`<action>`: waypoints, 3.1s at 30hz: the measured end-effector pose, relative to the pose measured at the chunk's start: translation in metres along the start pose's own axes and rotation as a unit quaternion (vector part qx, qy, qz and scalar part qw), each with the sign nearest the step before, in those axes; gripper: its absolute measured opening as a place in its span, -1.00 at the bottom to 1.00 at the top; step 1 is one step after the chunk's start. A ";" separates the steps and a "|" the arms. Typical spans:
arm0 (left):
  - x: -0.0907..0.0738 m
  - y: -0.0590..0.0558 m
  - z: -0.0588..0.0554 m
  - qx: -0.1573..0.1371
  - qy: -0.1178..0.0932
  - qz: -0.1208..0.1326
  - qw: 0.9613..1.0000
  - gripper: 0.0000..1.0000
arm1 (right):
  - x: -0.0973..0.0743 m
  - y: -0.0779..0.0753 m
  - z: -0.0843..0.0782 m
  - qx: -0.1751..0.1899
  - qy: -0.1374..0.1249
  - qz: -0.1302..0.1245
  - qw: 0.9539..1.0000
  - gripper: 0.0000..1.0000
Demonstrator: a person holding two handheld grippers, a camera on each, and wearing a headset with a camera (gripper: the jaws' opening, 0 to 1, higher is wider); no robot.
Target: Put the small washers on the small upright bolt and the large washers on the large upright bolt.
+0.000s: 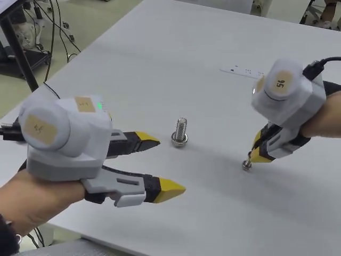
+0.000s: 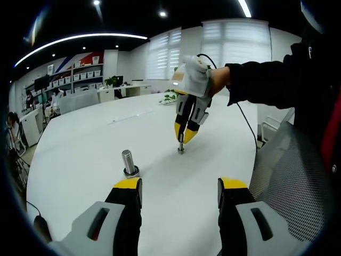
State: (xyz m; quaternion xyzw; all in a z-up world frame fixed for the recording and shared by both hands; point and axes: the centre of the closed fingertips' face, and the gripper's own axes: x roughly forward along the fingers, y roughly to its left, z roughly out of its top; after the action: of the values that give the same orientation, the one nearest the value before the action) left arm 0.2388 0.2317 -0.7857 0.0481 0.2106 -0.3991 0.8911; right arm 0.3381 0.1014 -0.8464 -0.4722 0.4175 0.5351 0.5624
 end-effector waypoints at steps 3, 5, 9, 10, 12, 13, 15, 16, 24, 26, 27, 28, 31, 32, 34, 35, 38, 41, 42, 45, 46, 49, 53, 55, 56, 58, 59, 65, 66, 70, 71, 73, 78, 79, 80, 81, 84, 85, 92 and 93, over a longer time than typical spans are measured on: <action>0.000 0.000 -0.001 0.000 0.001 0.000 1.000 0.13 | 0.004 0.001 0.000 0.000 0.002 0.002 1.000 -0.74; -0.001 0.000 -0.001 0.000 0.001 0.001 1.000 0.13 | 0.006 0.002 0.000 0.000 0.003 0.003 1.000 -0.73; -0.001 0.001 -0.001 0.000 0.002 0.001 1.000 0.13 | 0.010 0.002 0.000 0.002 0.005 0.003 1.000 -0.73; -0.001 0.001 -0.001 0.000 0.002 0.001 1.000 0.13 | 0.011 0.002 -0.001 0.003 0.006 0.004 1.000 -0.73; -0.001 0.000 -0.002 0.000 0.002 0.000 1.000 0.13 | 0.012 0.002 0.000 0.004 0.005 0.004 1.000 -0.73; -0.001 0.001 -0.002 0.001 0.003 0.000 1.000 0.13 | 0.013 0.002 0.000 0.004 0.004 0.004 1.000 -0.73; -0.001 0.001 -0.002 0.000 0.003 0.000 1.000 0.13 | 0.015 0.002 0.000 0.005 0.005 0.005 1.000 -0.73; -0.001 0.001 -0.002 0.000 0.003 0.000 1.000 0.13 | 0.015 0.002 -0.001 0.005 0.005 0.005 1.000 -0.73; -0.001 0.000 -0.002 0.001 0.004 -0.001 1.000 0.13 | 0.019 0.002 -0.001 0.007 0.006 0.007 1.000 -0.73; -0.001 0.000 -0.003 0.001 0.005 -0.001 1.000 0.13 | 0.020 0.002 -0.001 0.006 0.007 0.007 1.000 -0.73; -0.001 0.000 -0.002 0.001 0.004 -0.001 1.000 0.13 | 0.020 0.002 -0.002 0.007 0.007 0.007 1.000 -0.73; -0.001 0.000 -0.002 0.001 0.004 -0.001 1.000 0.13 | 0.020 0.002 -0.001 0.007 0.006 0.007 1.000 -0.73; 0.000 0.000 -0.003 0.001 0.005 -0.002 1.000 0.12 | 0.020 0.001 -0.002 0.009 0.005 0.006 1.000 -0.73; 0.000 0.000 -0.003 0.002 0.005 -0.002 1.000 0.12 | 0.020 0.001 -0.002 0.009 0.005 0.006 1.000 -0.73; 0.000 0.000 -0.002 0.001 0.005 -0.002 1.000 0.12 | 0.020 0.001 -0.002 0.009 0.003 0.006 1.000 -0.73; 0.000 0.000 -0.002 0.001 0.005 -0.002 1.000 0.12 | 0.020 0.001 -0.002 0.011 0.003 0.005 1.000 -0.73; 0.000 0.000 -0.002 0.002 0.005 -0.002 1.000 0.12 | 0.021 0.001 -0.002 0.013 0.000 0.004 1.000 -0.73; 0.000 0.000 -0.002 0.002 0.005 -0.002 1.000 0.12 | 0.020 0.000 -0.002 0.016 -0.003 0.003 1.000 -0.72; 0.000 0.000 -0.002 0.002 0.006 -0.002 1.000 0.12 | 0.020 0.000 -0.001 0.018 -0.005 0.002 1.000 -0.71; 0.000 0.000 -0.003 0.003 0.006 -0.002 1.000 0.12 | 0.020 0.000 -0.002 0.019 -0.007 -0.002 1.000 -0.70; 0.000 0.000 -0.003 0.003 0.007 -0.002 1.000 0.12 | 0.019 0.000 -0.002 0.021 -0.008 -0.002 1.000 -0.69; 0.000 0.000 -0.002 0.002 0.006 -0.002 1.000 0.13 | 0.018 -0.001 -0.002 0.028 -0.017 -0.005 0.999 -0.65; 0.001 0.000 -0.003 0.002 0.007 -0.002 1.000 0.13 | 0.017 -0.001 0.000 0.037 -0.035 -0.015 0.999 -0.58; 0.001 0.000 -0.003 0.002 0.007 -0.003 1.000 0.13 | 0.015 0.001 0.001 0.048 -0.047 -0.014 0.998 -0.55; 0.001 0.000 -0.003 0.002 0.008 -0.003 1.000 0.13 | 0.015 0.001 0.000 0.049 -0.047 -0.014 0.998 -0.53; 0.001 0.000 -0.003 0.002 0.008 -0.003 1.000 0.13 | 0.015 0.002 -0.002 0.050 -0.050 -0.018 0.997 -0.50; 0.001 0.000 -0.003 0.002 0.008 -0.003 1.000 0.13 | 0.014 0.003 -0.002 0.055 -0.054 -0.020 0.997 -0.48; 0.002 0.000 -0.003 0.001 0.008 -0.004 1.000 0.13 | 0.008 0.006 -0.003 0.072 -0.078 -0.032 0.994 -0.40; 0.002 0.000 -0.003 0.001 0.008 -0.005 1.000 0.13 | 0.005 0.006 -0.002 0.076 -0.086 -0.036 0.993 -0.39; 0.004 -0.001 -0.002 0.002 0.009 -0.007 1.000 0.13 | -0.002 0.006 0.000 0.088 -0.105 -0.048 0.989 -0.34; 0.004 -0.001 -0.002 0.002 0.009 -0.007 1.000 0.13 | -0.005 0.006 0.000 0.091 -0.110 -0.052 0.988 -0.34; 0.005 -0.001 -0.001 0.002 0.009 -0.009 1.000 0.13 | -0.009 0.006 0.000 0.096 -0.119 -0.059 0.987 -0.33; 0.006 -0.002 0.000 0.003 0.009 -0.012 1.000 0.13 | -0.020 0.005 0.001 0.113 -0.145 -0.076 0.980 -0.30; 0.006 -0.002 0.000 0.003 0.009 -0.012 1.000 0.13 | -0.021 0.005 0.001 0.117 -0.149 -0.077 0.979 -0.30; 0.007 -0.002 0.000 0.003 0.009 -0.012 1.000 0.13 | -0.022 0.006 0.001 0.120 -0.152 -0.078 0.978 -0.30; 0.007 -0.002 0.000 0.003 0.010 -0.013 1.000 0.13 | -0.023 0.006 0.001 0.121 -0.156 -0.081 0.977 -0.29; 0.007 -0.003 -0.001 0.004 0.010 -0.014 1.000 0.13 | -0.027 0.008 0.000 0.125 -0.165 -0.089 0.974 -0.27; 0.007 -0.003 -0.001 0.003 0.010 -0.014 1.000 0.13 | -0.028 0.008 0.001 0.129 -0.170 -0.092 0.973 -0.26; 0.006 -0.002 -0.001 0.001 0.008 -0.013 1.000 0.13 | -0.036 0.018 0.002 0.142 -0.197 -0.102 0.965 -0.16; 0.006 -0.002 -0.001 0.001 0.008 -0.013 1.000 0.13 | -0.037 0.019 0.002 0.143 -0.199 -0.103 0.964 -0.15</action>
State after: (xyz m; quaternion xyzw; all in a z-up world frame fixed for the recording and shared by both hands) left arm 0.2407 0.2260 -0.7888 0.0496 0.2183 -0.4108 0.8838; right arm 0.3161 0.0952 -0.8114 -0.3113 0.3185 0.4921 0.7480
